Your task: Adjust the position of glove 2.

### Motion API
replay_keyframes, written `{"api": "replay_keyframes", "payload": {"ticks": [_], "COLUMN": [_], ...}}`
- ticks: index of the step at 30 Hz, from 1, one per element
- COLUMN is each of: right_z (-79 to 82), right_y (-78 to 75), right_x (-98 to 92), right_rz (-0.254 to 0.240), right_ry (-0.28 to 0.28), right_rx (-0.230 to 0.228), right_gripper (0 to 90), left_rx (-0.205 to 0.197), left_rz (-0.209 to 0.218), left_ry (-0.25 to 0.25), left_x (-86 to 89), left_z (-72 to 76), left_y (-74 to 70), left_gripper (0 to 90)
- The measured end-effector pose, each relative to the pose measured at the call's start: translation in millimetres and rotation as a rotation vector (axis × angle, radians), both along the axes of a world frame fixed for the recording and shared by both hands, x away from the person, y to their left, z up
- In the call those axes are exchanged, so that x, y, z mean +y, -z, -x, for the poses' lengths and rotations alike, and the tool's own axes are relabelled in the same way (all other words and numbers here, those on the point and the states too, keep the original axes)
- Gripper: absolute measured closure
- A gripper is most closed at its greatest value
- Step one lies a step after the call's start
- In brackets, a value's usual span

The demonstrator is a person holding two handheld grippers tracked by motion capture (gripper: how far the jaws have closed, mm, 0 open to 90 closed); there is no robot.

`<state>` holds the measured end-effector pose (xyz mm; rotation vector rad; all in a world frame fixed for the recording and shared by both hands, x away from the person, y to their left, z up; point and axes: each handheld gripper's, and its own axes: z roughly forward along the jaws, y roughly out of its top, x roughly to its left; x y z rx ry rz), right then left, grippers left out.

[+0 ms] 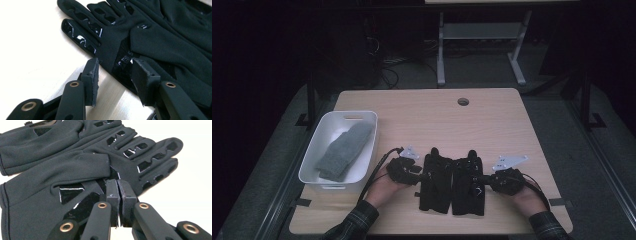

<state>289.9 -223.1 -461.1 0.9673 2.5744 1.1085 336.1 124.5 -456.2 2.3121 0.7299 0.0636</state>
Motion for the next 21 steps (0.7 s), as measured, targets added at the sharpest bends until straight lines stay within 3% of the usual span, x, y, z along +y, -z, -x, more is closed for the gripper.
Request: {"api": "replay_keyframes", "payload": {"ticks": [1, 2, 4, 10, 14, 18, 19, 21], "right_z": [0.0, 0.2, 0.2, 0.1, -0.7, 0.7, 1.1, 1.7], "right_y": [0.0, 0.0, -0.4, 0.8, -0.2, 0.7, 1.2, 2.4], "right_x": [-1.2, -2.3, -4.5, -8.8, -14.7, -17.9, -18.3, -19.0], "right_rz": [0.003, 0.006, 0.004, 0.022, 0.017, 0.021, 0.029, 0.048], "right_ry": [0.001, 0.006, 0.01, 0.016, 0.021, 0.025, 0.021, 0.01], "right_rx": [-0.003, -0.001, 0.0, -0.001, -0.006, 0.014, 0.019, 0.027], "right_gripper": [87.3, 87.4, 87.3, 87.4, 88.1, 89.2, 89.3, 89.7], "left_rx": [-0.004, -0.014, -0.013, -0.017, -0.031, -0.012, -0.013, 0.002], "left_rz": [0.017, -0.004, 0.011, -0.022, -0.052, -0.025, -0.041, -0.021], "left_ry": [-0.017, -0.009, -0.033, -0.022, -0.002, -0.02, -0.009, -0.018], "left_x": [-2.0, -1.9, -4.3, -10.4, -14.3, -16.3, -15.1, -13.9], "left_z": [-0.1, -1.8, -3.9, -3.7, -1.5, -1.5, -2.5, -3.8], "left_y": [0.6, -0.4, 0.0, 4.6, 3.5, 3.8, 2.5, 2.6], "left_gripper": [56.6, 56.6, 57.3, 63.1, 73.7, 84.6, 86.0, 87.0]}}
